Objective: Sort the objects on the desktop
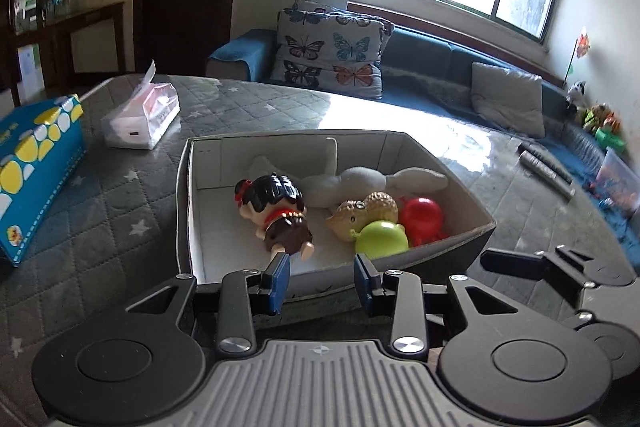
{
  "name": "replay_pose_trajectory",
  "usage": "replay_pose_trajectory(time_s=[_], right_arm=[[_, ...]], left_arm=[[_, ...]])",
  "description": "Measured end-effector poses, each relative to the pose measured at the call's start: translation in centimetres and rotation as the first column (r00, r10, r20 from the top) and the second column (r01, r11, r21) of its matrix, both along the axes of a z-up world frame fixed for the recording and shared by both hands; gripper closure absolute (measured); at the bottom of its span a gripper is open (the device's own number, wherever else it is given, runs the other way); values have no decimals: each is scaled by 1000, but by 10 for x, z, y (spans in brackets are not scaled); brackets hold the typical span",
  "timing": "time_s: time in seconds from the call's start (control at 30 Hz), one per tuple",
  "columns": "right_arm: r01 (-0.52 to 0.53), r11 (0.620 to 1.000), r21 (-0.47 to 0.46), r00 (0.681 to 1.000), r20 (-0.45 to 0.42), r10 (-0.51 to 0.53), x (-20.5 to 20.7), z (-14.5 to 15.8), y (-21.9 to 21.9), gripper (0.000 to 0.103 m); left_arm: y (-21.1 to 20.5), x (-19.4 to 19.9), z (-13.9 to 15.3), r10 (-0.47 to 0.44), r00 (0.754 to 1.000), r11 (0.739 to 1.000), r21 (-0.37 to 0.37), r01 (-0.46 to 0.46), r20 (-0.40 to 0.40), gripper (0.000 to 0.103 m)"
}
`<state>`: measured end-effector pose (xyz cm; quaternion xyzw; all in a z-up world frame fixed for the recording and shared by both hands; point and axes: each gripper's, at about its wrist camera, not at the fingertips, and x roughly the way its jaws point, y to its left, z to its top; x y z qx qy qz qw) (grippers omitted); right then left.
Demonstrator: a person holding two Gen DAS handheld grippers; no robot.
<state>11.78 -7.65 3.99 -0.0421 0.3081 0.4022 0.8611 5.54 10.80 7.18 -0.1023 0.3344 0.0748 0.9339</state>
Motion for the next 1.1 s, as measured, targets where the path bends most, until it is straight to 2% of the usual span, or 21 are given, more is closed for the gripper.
replay_pose_trajectory(time_s=[0.83, 1.1], right_arm=[[47, 999, 14, 999, -7, -47, -34, -14, -27, 0], [41, 999, -2, 999, -7, -41, -40, -16, -23, 0]], left_arm=[[-37, -41, -5, 63, 997, 994, 92, -67, 40, 65], [-34, -47, -8, 91, 995, 992, 80, -95, 48, 65]])
